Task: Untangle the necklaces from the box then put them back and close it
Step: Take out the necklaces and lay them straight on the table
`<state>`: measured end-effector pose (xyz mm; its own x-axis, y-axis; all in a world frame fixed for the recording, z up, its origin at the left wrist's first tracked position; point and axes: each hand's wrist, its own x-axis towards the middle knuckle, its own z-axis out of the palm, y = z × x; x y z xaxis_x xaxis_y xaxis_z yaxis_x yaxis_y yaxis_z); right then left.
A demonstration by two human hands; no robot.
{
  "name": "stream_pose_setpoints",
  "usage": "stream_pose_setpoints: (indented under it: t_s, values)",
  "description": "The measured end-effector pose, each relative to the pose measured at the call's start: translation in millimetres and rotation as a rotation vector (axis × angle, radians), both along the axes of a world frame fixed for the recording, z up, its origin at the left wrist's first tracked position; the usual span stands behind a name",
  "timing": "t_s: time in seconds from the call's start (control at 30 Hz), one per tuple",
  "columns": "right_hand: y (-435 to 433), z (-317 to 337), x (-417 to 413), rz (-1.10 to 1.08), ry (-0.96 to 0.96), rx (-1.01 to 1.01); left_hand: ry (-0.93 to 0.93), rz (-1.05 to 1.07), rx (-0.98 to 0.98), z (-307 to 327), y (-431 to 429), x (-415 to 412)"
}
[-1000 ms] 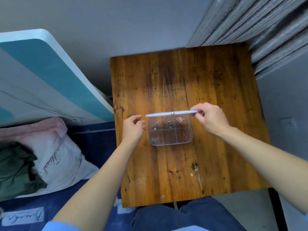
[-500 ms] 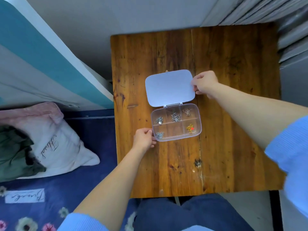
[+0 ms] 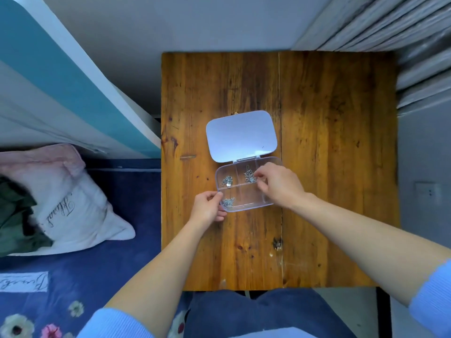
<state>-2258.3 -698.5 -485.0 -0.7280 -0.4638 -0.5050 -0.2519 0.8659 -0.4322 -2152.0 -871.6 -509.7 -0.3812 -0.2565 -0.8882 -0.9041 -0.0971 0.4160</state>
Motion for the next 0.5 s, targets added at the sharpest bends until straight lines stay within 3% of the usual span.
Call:
stream_pose_setpoints:
  t_s: [0.2, 0.5]
  values:
    - [-13.3, -16.7, 8.7, 0.386, 0.06, 0.301, 0.043, -0.024, -0.03, -4.5, 0.7, 1.8]
    - [-16.5, -30.9, -3.7, 0.337, 0.031, 0.206, 0.055, -0.067, -0.079, -7.9, 0.6, 1.9]
